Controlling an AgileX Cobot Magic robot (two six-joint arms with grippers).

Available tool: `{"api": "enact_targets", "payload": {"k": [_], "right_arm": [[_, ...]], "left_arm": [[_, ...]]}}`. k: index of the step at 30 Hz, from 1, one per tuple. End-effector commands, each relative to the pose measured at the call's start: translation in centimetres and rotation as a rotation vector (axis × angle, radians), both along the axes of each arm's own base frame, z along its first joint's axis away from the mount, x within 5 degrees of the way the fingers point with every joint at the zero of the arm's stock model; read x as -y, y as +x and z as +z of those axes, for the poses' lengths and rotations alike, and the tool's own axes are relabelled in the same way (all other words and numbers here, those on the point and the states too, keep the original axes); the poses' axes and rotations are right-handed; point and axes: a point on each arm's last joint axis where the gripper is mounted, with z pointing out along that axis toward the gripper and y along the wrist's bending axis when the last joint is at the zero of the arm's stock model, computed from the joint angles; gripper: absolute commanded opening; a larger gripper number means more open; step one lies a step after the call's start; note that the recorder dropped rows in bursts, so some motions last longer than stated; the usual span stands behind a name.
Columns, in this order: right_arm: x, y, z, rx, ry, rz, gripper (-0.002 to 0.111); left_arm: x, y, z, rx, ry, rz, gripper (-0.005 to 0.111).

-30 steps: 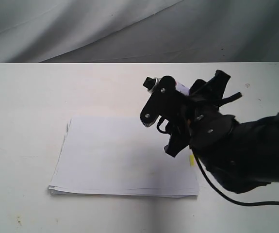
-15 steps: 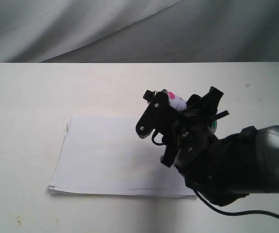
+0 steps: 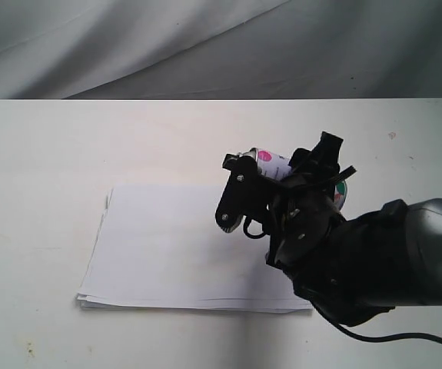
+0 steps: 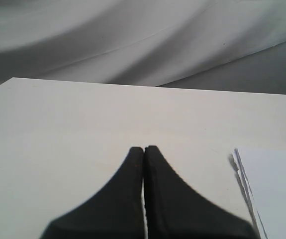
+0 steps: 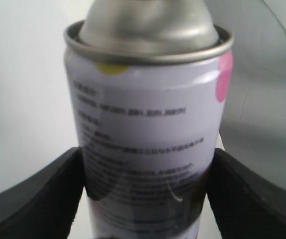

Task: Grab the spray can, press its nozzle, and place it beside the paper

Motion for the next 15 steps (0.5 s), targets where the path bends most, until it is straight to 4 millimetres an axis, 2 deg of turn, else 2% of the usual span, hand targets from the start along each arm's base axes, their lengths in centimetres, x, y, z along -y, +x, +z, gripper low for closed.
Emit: {"api": "enact_targets", "payload": {"k": [1, 15], "right_arm": [[-0.09, 0.26, 0.91, 0.059, 0.001, -0.002, 0.0], [-0.09, 0.26, 0.91, 0.059, 0.002, -0.003, 0.0]], "left_arm": [[-0.01, -0.03, -0.12, 0.003, -0.005, 0.003, 0.0], [-0.01, -0.03, -0.12, 0.003, -0.005, 0.003, 0.0]]}}
